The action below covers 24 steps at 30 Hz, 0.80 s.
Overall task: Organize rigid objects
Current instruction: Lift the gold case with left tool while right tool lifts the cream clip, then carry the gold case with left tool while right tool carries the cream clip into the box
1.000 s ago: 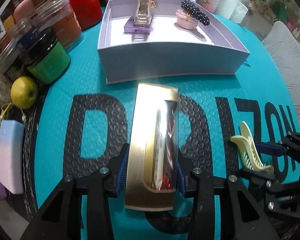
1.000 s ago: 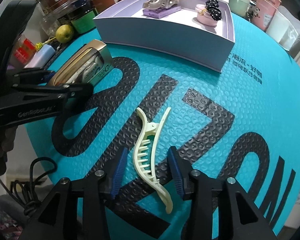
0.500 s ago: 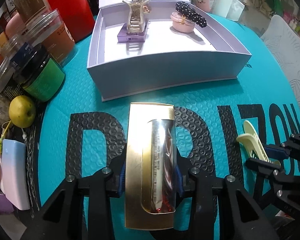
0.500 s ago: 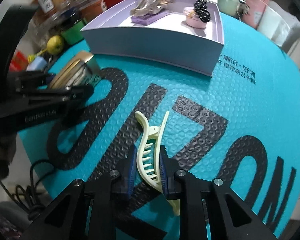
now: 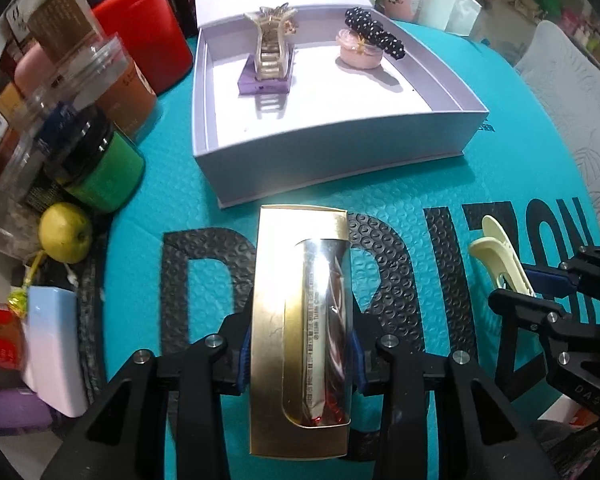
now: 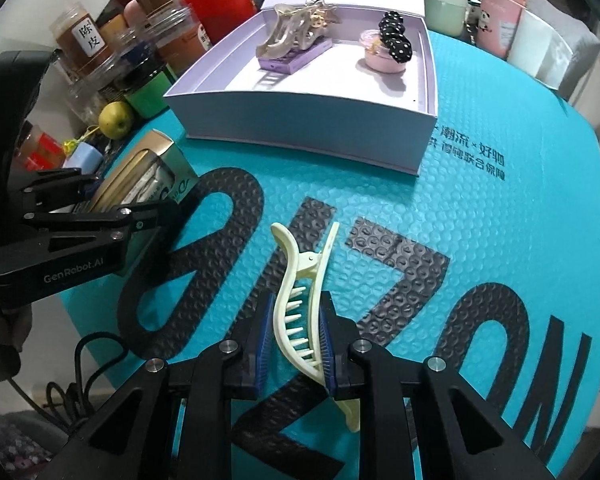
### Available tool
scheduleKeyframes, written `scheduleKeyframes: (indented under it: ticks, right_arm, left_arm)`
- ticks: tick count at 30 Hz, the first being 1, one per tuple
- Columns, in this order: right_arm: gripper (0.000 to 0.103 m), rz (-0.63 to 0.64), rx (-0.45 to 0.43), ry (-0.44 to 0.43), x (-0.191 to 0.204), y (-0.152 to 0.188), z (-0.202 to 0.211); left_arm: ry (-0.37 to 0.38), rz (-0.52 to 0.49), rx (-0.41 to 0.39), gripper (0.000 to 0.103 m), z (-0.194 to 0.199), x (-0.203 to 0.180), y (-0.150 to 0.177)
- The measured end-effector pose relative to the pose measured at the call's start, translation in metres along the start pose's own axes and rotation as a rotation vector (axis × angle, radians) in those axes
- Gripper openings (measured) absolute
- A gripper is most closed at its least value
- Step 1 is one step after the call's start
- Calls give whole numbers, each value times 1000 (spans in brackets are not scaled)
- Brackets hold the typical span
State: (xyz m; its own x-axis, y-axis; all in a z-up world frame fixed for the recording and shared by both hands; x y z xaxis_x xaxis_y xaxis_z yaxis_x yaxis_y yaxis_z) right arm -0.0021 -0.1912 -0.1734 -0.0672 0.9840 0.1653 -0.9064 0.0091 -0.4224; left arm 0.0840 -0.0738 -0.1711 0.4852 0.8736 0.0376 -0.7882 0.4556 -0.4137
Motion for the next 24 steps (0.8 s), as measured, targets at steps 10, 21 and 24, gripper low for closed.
scheduleKeyframes:
  ticks: [10, 21, 24]
  right_arm:
    - [21, -11, -14, -23, 8, -1, 26]
    - [21, -32, -29, -30, 13, 0, 55]
    - [21, -36, -43, -34, 15, -2, 63]
  left_arm:
    - [14, -38, -5, 37, 31, -3, -6]
    - [66, -118, -19, 37, 61, -22, -8]
    - [74, -126, -27, 37, 70, -24, -12]
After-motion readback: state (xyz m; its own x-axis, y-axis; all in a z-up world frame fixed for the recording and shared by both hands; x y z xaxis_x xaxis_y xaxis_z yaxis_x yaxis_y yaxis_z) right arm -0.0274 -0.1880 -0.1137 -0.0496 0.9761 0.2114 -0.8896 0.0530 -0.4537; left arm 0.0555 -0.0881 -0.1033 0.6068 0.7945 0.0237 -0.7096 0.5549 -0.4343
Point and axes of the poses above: each gripper's, at about its wrist camera, not at the fingertips, and z roughly against the way its jaws point, x to its left, y to its underside, the point moved 3 cm from there along -z, roughly the way its jaws point, and after that the axes turned 5 degrees about -z, right-handed, at the moved point
